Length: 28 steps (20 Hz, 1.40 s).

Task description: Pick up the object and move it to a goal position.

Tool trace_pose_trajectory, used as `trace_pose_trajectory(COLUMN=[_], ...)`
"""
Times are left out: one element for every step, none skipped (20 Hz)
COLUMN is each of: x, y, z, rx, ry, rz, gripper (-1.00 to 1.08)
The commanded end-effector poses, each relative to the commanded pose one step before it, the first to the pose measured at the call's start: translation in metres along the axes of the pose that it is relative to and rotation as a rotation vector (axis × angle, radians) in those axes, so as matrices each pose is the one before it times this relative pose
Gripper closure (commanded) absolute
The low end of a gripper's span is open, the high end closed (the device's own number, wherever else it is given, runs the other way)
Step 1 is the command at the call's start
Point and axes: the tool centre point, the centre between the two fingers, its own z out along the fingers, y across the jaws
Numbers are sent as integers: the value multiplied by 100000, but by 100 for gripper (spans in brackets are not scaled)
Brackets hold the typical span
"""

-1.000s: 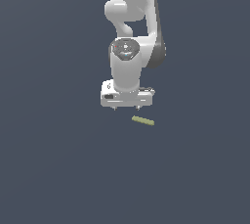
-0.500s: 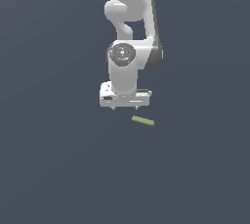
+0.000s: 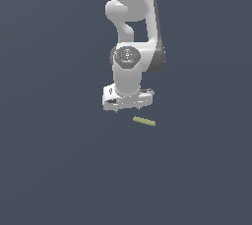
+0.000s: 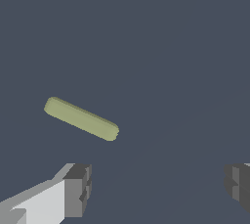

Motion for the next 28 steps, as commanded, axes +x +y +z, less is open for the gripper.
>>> trace_pose_trajectory(x=[87,50,57,64,72,81,91,101,107,114,121,128,135,143,150,158,165,173,180,188,196,203,211,217,214,208,202,195], y=[-327,-150,-163,-174,-186,-199,-211,-218,-219,-220,-220,-221,-220,-220,-220,-218,-217,-216,-214,-212,-210,-207,-204,-198,-186,-172,-159,-146], z=[394,180,191,203,214,225,236,241,239,237,235,233,231,229,227,225,223,221,218,216,214,212,210,205,194,181,169,158], rx=[-460,-213,-224,-234,-243,-251,-259,-260,-254,-248,-242,-236,-231,-226,-221,-217,-213,-210,-207,-205,-203,-202,-201,-198,-189,-180,-170,-161], ry=[220,112,121,127,134,142,150,156,157,159,161,164,167,171,175,180,185,190,196,202,208,214,221,226,221,215,208,200], rz=[-5236,-2472,-2650,-2825,-3004,-3183,-3362,-3470,-3474,-3479,-3481,-3485,-3488,-3491,-3494,-3496,-3499,-3501,-3503,-3505,-3507,-3509,-3510,-3474,-3310,-3132,-2954,-2775], gripper=[-92,-92,-92,-92,-92,-92,-92,-92,-92,-92,-92,-92,-92,-92,-92,-92,-92,-92,-92,-92,-92,-92,-92,-92,-92,-92,-92,-92])
